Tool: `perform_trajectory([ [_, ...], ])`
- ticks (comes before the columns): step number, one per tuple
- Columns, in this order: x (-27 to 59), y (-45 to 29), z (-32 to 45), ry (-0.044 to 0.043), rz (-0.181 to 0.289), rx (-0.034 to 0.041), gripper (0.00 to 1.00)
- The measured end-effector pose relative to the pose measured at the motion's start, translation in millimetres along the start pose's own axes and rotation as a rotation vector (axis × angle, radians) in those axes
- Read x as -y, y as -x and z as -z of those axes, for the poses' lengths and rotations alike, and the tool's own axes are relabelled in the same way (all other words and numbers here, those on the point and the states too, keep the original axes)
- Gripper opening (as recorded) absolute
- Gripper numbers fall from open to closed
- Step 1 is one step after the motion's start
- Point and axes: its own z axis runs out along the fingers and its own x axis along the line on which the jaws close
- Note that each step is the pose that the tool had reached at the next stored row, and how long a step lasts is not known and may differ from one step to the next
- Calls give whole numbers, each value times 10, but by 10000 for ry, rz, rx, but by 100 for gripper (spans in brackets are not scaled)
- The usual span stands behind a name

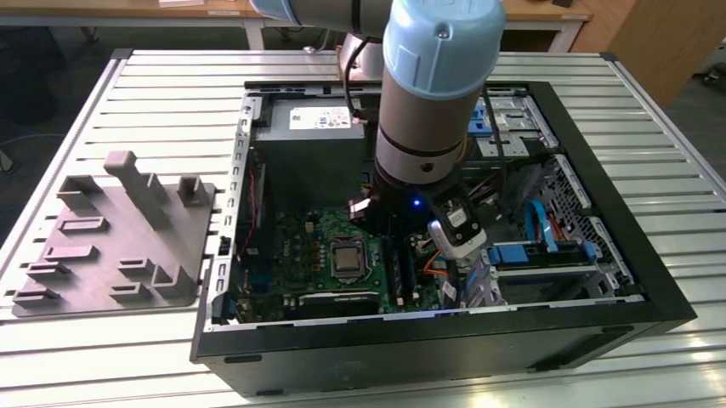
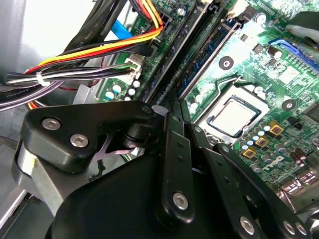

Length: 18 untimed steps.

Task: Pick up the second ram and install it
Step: 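Insert the second ram into the second slot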

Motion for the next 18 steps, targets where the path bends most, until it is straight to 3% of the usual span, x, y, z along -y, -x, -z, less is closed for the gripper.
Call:
perform_trajectory([
  [2, 0, 0, -1, 2, 0, -2, 13],
  [3, 0, 0, -1, 2, 0, -2, 19],
  [7, -2, 0, 16, 4, 0, -1, 19],
  [14, -17, 5, 244, -46, -4, -2, 19],
  [18, -18, 5, 256, -69, -5, -2, 19],
])
